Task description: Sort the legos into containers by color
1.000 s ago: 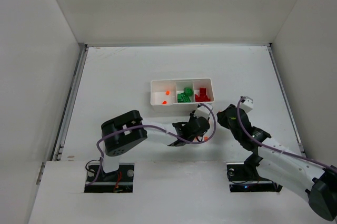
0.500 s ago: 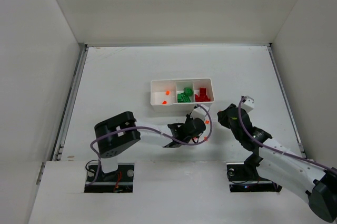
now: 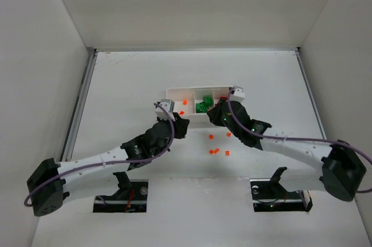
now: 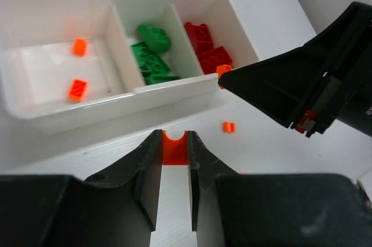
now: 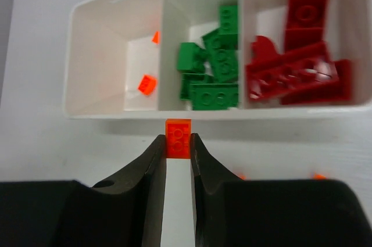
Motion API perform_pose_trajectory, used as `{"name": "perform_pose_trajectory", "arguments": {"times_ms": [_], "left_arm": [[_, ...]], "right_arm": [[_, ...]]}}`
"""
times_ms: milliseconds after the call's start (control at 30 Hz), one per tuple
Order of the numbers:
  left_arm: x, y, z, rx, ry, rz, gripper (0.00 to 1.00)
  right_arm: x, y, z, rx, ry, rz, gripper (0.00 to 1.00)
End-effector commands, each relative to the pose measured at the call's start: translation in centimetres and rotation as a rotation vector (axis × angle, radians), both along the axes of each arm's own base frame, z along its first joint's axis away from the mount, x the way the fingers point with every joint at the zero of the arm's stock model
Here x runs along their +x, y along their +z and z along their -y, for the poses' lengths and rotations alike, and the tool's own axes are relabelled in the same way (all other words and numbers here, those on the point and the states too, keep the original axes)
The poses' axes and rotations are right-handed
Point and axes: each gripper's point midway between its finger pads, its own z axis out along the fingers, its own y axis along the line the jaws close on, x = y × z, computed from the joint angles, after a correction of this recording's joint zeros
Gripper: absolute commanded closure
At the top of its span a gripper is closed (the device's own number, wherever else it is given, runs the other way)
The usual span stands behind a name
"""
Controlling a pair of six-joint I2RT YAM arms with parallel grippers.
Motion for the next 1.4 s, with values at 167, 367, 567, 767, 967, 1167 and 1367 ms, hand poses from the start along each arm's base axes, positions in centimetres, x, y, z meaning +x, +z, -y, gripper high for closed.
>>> {"name": "perform_pose_trajectory", "arguments": {"times_ms": [167, 367, 567, 767, 967, 1167, 1367], "left_arm": [[0.5, -2.0, -7.8, -0.039, 0.179, -0.089, 0.86], [1.3, -1.0, -9.0, -0.046, 0.217, -0.077, 0.86], [3.4, -0.7, -7.4, -0.015, 0.209, -0.08, 0.85], [6.7, 0.5, -6.0, 0.005, 0.234, -0.032, 0.85], [10.6, -1.2, -5.7, 0.076, 0.298, -0.032, 0.84], [13.0, -2.4, -6.3, 0.127, 0.354, -0.031, 0.73], [11.9, -0.9, -5.5, 0.137, 0.311, 0.007, 0.53]], "right_arm": [[5.0, 3.4, -10.3, 0.027, 0.148, 0.089, 0.82], [7.0, 2.7, -13.0, 0.011, 0.17, 0.077, 0.59], [5.5, 3.5, -10.2, 0.009, 0.135, 0.111, 0.5], [0.8, 1.4, -3.5, -0.017, 0.047, 0.101, 0.79], [-4.9, -3.4, 3.3, -0.064, -0.058, -0.026, 0.77], [-9.2, -6.3, 4.9, -0.128, -0.047, -0.151, 0.57], [-10.5, -7.8, 5.3, -0.266, -0.072, -0.22, 0.55]]}}
